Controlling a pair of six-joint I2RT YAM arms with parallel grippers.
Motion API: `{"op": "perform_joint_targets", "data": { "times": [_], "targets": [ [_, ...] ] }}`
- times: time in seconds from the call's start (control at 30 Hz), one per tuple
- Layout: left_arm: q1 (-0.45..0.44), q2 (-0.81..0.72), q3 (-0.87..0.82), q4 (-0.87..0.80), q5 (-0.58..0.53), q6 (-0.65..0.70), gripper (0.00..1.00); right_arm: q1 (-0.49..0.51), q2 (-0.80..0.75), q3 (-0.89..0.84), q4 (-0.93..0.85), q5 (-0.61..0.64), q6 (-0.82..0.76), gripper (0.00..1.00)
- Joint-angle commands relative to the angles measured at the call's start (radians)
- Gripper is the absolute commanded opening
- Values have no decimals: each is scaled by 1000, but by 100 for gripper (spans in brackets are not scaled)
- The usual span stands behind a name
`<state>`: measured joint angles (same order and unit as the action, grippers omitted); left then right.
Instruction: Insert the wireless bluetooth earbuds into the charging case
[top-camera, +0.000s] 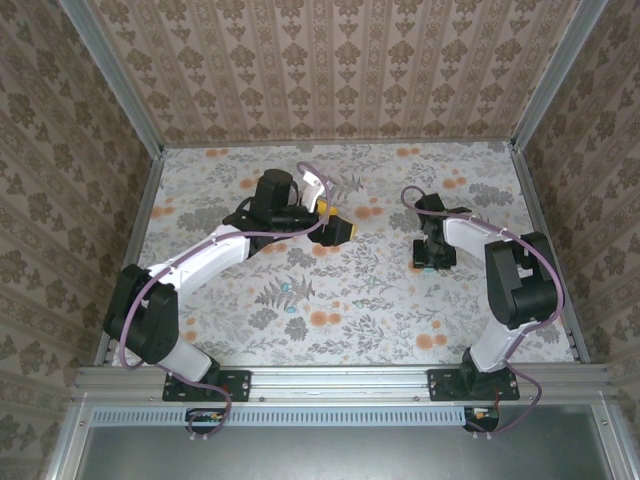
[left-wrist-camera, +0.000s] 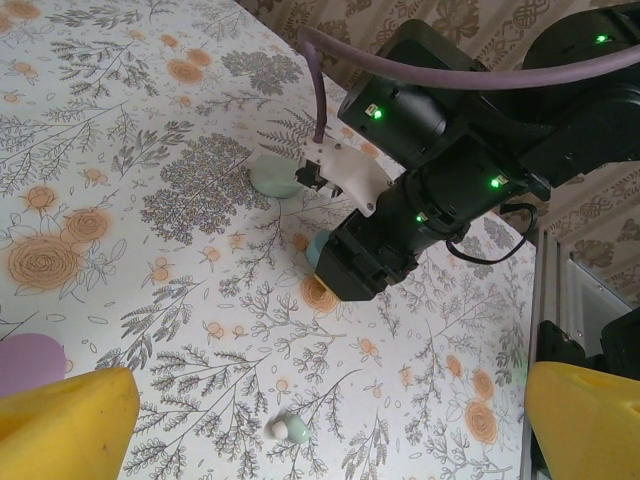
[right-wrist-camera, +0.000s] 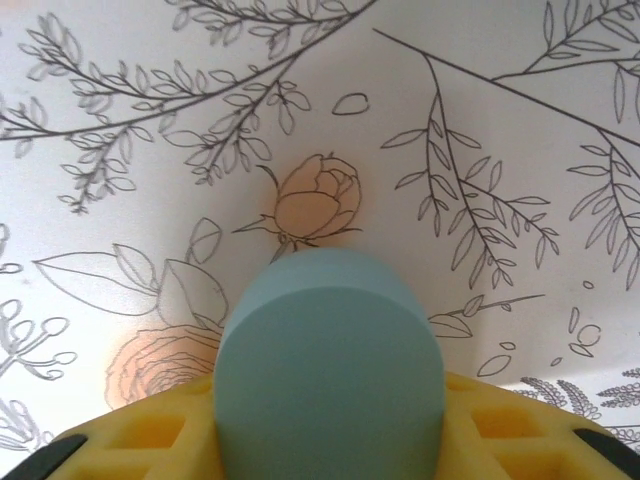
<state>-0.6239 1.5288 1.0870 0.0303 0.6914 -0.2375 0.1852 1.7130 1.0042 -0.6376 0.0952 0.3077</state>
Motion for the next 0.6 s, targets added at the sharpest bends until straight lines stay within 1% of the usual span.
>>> {"op": "perform_joint_targets", "data": {
  "times": [0.0, 0.07, 0.17, 0.27, 0.37, 0.47, 0.57],
  "targets": [
    [24, -26, 10, 6, -10, -41, 100, 27, -103, -24, 46, -34, -37, 39],
    [47, -24, 4, 19, -9, -75, 99, 65, -187, -51, 93, -38, -80, 39],
    [92, -31, -12, 56, 7, -146, 96, 131, -330, -107, 221, -39, -152, 39],
    [127, -39, -8, 77, 65, -192, 92, 181, -482, -184, 372, -98, -249, 38],
    [140, -60, -1, 90, 99, -216, 90, 216, -607, -261, 531, -165, -327, 37],
    [138, -83, 3, 106, 122, -231, 88, 243, -694, -319, 658, -224, -409, 36],
    [128, -90, 18, 117, 156, -245, 87, 272, -735, -328, 712, -233, -471, 35]
  ]
}}
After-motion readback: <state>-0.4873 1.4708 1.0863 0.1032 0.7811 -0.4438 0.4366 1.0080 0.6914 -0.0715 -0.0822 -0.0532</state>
